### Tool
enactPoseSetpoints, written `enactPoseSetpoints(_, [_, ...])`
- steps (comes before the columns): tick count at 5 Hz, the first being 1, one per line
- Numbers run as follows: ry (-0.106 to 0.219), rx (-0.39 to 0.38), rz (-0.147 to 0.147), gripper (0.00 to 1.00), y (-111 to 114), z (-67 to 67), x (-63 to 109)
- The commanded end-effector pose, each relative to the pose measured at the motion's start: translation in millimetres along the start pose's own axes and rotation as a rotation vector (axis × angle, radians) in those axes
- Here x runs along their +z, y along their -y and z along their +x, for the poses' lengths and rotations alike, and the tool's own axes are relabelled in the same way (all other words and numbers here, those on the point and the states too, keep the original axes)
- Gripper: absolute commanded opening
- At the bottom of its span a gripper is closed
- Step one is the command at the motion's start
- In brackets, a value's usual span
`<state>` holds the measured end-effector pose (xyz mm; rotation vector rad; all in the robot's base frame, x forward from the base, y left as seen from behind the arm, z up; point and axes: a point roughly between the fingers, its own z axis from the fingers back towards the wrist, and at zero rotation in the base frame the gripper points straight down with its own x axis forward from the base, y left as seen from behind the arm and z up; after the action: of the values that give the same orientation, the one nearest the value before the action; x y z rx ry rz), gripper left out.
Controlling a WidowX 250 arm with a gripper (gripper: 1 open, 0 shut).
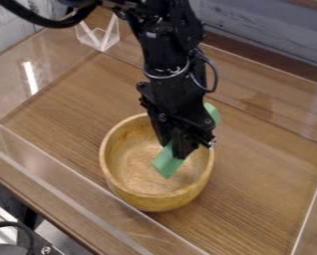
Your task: Put the green block in the brown bowl
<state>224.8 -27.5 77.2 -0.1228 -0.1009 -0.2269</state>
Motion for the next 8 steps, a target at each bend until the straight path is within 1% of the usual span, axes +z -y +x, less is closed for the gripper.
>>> enactPoseSetpoints(1, [0.036,0.019,0.009,0.00,-3.8,9.4,10.0])
enactPoseSetpoints(8, [0.014,0.056,0.000,0.00,-0.6,12.9,14.5])
